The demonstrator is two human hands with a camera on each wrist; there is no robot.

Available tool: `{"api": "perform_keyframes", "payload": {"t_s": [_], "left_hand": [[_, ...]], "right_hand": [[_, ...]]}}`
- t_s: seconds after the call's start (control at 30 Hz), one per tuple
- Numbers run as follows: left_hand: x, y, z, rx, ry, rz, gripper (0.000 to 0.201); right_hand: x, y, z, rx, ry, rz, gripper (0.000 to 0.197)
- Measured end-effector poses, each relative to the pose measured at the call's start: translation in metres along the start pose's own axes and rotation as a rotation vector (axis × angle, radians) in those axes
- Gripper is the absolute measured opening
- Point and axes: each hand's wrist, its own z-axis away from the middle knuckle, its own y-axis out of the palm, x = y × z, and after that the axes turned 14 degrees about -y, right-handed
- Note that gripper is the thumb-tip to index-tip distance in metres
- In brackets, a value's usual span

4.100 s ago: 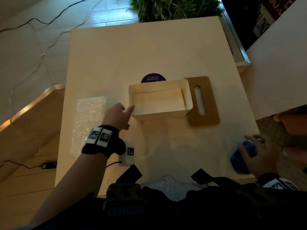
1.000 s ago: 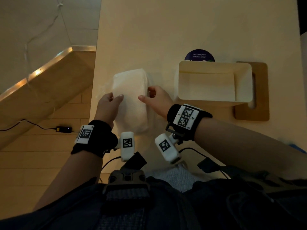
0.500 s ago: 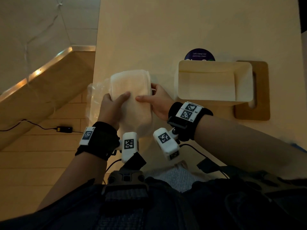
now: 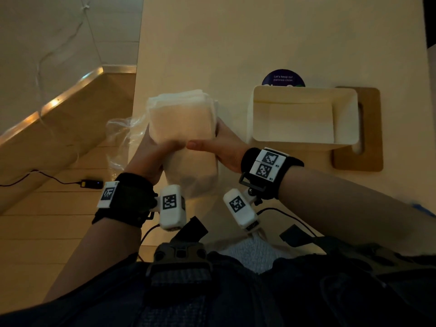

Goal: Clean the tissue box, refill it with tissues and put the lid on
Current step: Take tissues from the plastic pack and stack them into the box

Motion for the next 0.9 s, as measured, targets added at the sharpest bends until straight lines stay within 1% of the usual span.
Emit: {"api": "perform_keyframes", "payload": {"t_s": [0.07,0.17,0.27,0.33,0.4,0.47,0.53,0.6,0.63,0.67,0.73,0.77,0.83,0.9], "left_hand": [[-0.001,0.004,-0.003,-0.028,0.014,0.003,0.075],[-0.003,0.006,-0.004,-0.076,0.044,0.0,0.085],[-0.005,0.001,-0.003,0.006,0.0,0.031,0.1],[-0.006,-0.004,0.0,0.025,0.015,0.06,0.099],[-0.007,-0.006,0.001,0.019,0.054,0.064,0.095],[-0.007,-0.002,0.002,-0.006,0.106,0.006,0.086],[-0.009,0.008,0.002,-0.071,0.155,-0.062,0.08],[-0.011,0.016,0.004,-0.162,0.194,-0.082,0.067],[-0.011,0.017,0.005,-0.18,0.21,-0.071,0.061],[-0.012,0.018,0.007,-0.18,0.227,-0.059,0.057],[-0.013,0.016,0.008,-0.153,0.245,-0.057,0.056],[-0.013,0.015,0.009,-0.135,0.241,-0.066,0.057],[-0.013,0.012,0.011,-0.105,0.212,-0.107,0.057],[-0.01,0.006,0.013,-0.103,0.156,-0.138,0.054]], "right_hand": [[0.001,0.0,-0.001,0.022,0.0,0.014,0.109],[0.006,-0.002,-0.001,0.063,-0.015,0.022,0.099],[0.008,-0.003,0.0,0.085,-0.048,-0.001,0.095],[0.008,-0.005,0.0,0.069,-0.043,-0.038,0.093],[0.008,-0.007,0.0,0.093,-0.019,-0.064,0.085],[0.008,-0.007,0.0,0.154,0.006,-0.068,0.072],[0.009,-0.007,0.0,0.169,0.032,-0.061,0.062],[0.01,-0.006,-0.001,0.123,0.068,-0.035,0.057],[0.01,-0.004,-0.001,0.086,0.072,0.004,0.059],[0.013,-0.001,0.0,0.06,0.063,0.054,0.064],[0.016,0.002,0.0,0.045,0.043,0.122,0.076],[0.017,0.002,0.0,0.035,0.034,0.134,0.076],[0.022,0.001,0.0,-0.012,-0.001,0.117,0.064],[0.029,-0.002,-0.001,-0.114,-0.033,0.008,0.05]]}}
